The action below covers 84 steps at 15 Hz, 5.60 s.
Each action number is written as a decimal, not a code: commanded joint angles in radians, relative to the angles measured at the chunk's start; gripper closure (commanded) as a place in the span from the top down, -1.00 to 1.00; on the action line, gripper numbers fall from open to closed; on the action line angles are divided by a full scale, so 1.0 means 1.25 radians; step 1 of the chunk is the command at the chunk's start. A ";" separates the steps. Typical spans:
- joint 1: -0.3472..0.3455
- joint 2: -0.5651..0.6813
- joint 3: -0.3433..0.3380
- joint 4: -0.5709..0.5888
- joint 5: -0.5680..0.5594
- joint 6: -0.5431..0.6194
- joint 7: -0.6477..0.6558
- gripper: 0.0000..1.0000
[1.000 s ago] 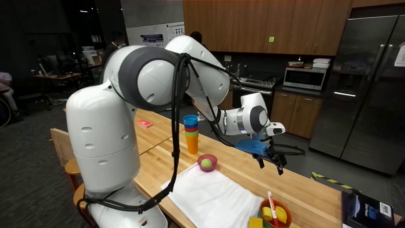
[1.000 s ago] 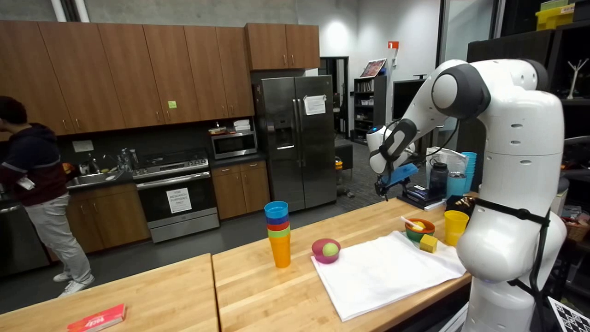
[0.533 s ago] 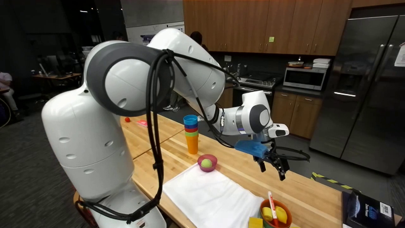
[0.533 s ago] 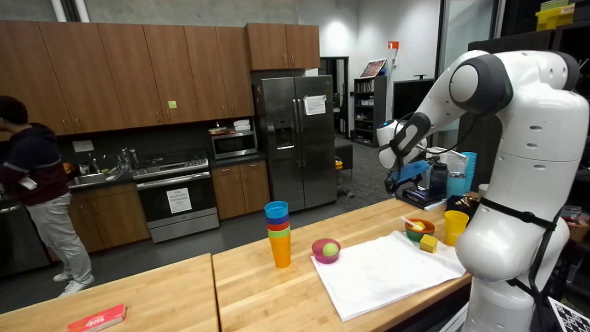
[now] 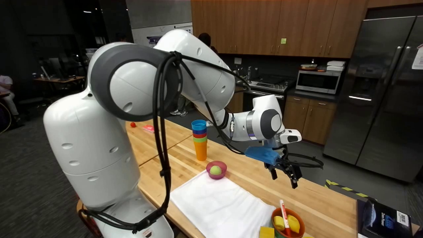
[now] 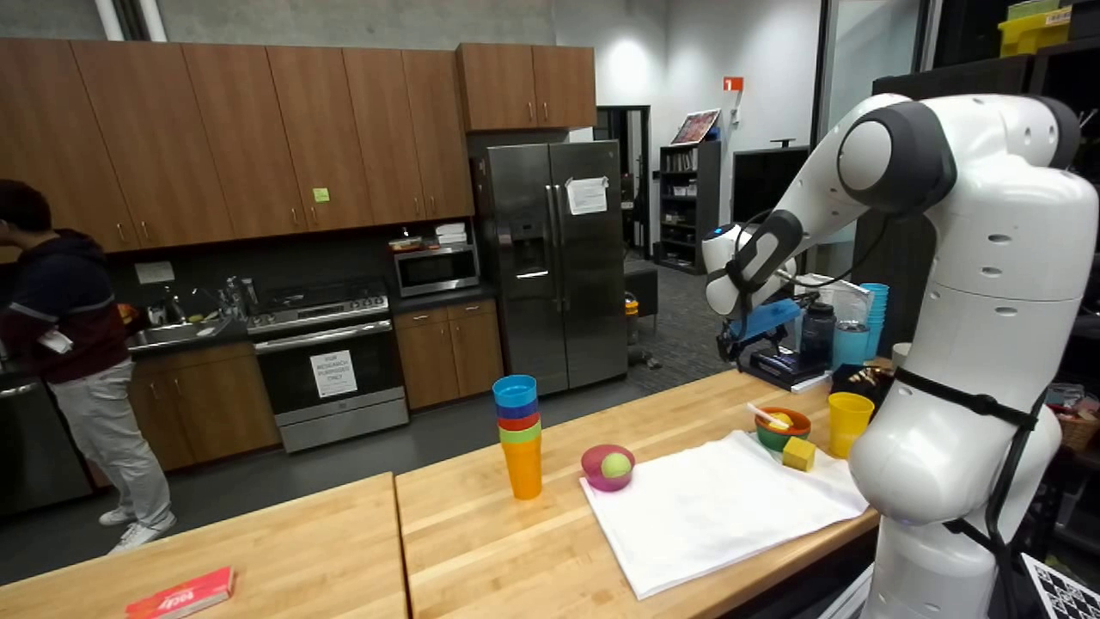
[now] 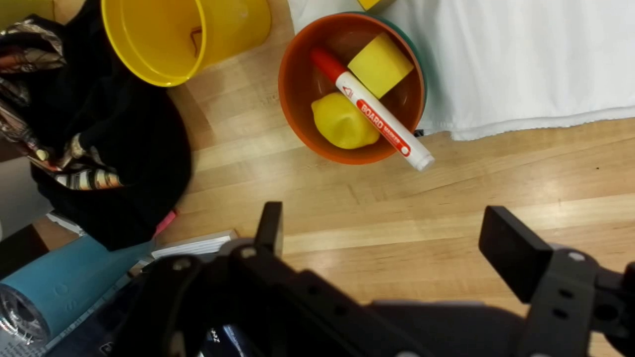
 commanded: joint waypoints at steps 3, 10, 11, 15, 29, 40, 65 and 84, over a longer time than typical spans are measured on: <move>-0.019 0.000 0.019 0.001 0.002 -0.001 -0.002 1.00; -0.019 0.000 0.019 0.001 0.002 -0.001 -0.002 1.00; -0.019 0.000 0.019 0.001 0.002 -0.001 -0.002 1.00; -0.019 0.000 0.019 0.001 0.002 -0.001 -0.002 1.00; -0.019 0.000 0.019 0.001 0.002 -0.001 -0.002 1.00; -0.019 0.000 0.019 0.001 0.002 -0.001 -0.002 1.00; -0.022 0.027 0.026 0.023 0.015 -0.106 0.084 1.00; -0.077 0.018 -0.005 -0.099 -0.103 -0.108 0.125 1.00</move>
